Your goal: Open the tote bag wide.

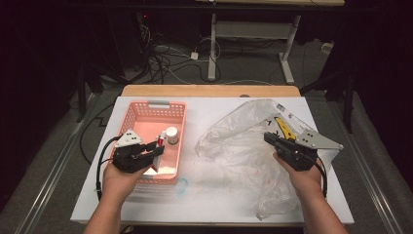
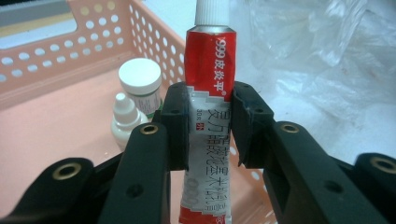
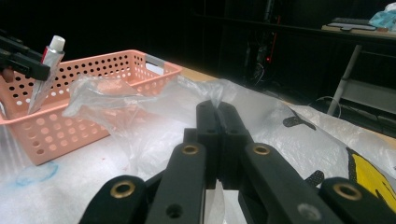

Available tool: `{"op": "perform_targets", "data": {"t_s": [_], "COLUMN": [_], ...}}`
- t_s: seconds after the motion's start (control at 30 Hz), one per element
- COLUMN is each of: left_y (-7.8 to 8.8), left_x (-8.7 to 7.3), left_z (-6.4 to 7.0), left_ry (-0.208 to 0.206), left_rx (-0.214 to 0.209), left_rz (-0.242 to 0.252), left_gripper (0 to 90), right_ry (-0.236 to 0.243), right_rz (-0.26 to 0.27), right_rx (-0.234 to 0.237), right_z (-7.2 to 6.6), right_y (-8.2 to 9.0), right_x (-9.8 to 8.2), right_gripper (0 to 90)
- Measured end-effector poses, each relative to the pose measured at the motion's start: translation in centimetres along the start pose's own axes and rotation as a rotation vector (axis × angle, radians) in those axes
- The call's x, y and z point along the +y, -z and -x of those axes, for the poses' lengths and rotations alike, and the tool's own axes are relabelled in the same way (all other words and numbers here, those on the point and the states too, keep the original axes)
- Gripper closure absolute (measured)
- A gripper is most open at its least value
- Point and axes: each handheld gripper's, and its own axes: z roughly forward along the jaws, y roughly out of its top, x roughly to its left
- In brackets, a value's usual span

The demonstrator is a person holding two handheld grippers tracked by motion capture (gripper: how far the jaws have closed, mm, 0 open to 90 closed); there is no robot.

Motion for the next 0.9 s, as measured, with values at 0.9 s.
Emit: {"op": "perform_targets", "data": {"t_s": [0.9], "left_y": [1.7], "left_x": [3.0], "left_z": [5.2], "left_ry": [-0.075], "left_rx": [-0.119], "left_rz": [0.152], "left_gripper": [67.7], "right_ry": [-0.003], "right_rz": [0.007], "right_rx": [0.007], "right_z": [-0.1], "right_y": [0.0], "right_x": [0.2], "right_gripper": [90.0]}}
